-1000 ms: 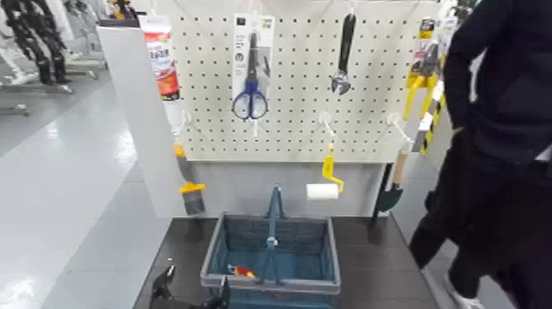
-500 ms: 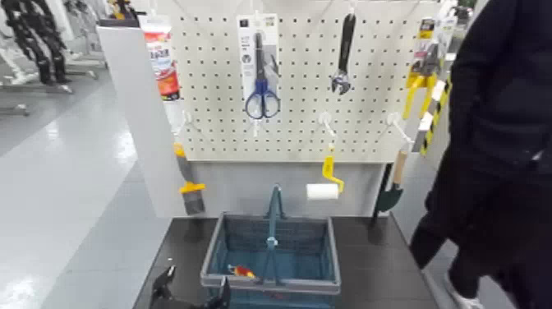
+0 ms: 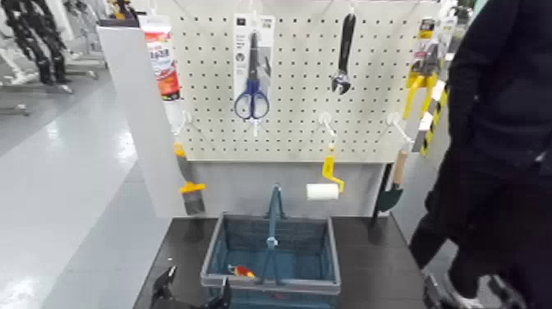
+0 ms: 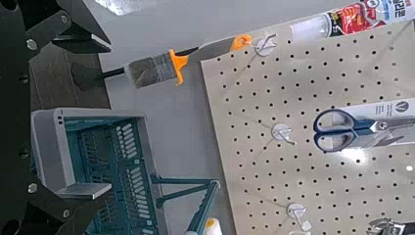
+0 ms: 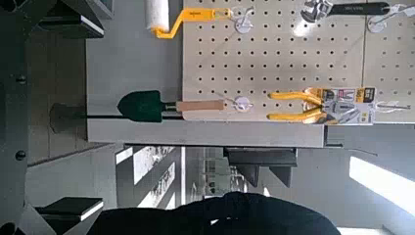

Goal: Put the yellow pliers into the crate.

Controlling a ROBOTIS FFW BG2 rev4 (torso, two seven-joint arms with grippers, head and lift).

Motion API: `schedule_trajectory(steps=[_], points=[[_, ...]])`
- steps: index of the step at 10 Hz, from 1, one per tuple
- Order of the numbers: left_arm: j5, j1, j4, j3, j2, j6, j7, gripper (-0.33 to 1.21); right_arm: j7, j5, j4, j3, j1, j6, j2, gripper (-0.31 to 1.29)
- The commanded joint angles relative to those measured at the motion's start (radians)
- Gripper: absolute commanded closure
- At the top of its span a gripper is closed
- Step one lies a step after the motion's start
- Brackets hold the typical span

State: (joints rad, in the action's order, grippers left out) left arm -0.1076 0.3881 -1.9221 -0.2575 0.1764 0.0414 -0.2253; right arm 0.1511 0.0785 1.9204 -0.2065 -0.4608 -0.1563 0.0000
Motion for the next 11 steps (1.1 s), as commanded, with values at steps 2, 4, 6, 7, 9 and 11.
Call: schedule_trajectory(steps=[2, 4, 6, 7, 9, 11], points=[[0.000, -0.006, 0.000, -0.003, 0.000, 0.005, 0.001, 0.28, 0.125, 0.029, 0.031, -0.096, 0.128, 0.150, 0.015, 0.09], [0.002, -0.011, 0.003, -0.006, 0.000, 0.008, 0.001, 0.28, 0.157, 0.037, 0.048, -0.120, 0.194, 0.210, -0.017, 0.09], [0.003, -0.017, 0.005, -0.009, 0.000, 0.008, 0.001, 0.28, 0.174, 0.040, 0.048, -0.122, 0.260, 0.251, -0.052, 0.09], [0.005, -0.020, 0.006, -0.011, 0.002, 0.008, 0.003, 0.28, 0.188, 0.040, 0.048, -0.125, 0.294, 0.277, -0.072, 0.09], [0.006, -0.026, 0.008, -0.014, 0.002, 0.008, 0.003, 0.28, 0.229, 0.037, 0.035, -0.131, 0.379, 0.322, -0.112, 0.10], [0.008, -0.032, 0.008, -0.019, 0.006, 0.009, 0.004, 0.28, 0.254, 0.046, 0.002, -0.134, 0.465, 0.340, -0.143, 0.10]])
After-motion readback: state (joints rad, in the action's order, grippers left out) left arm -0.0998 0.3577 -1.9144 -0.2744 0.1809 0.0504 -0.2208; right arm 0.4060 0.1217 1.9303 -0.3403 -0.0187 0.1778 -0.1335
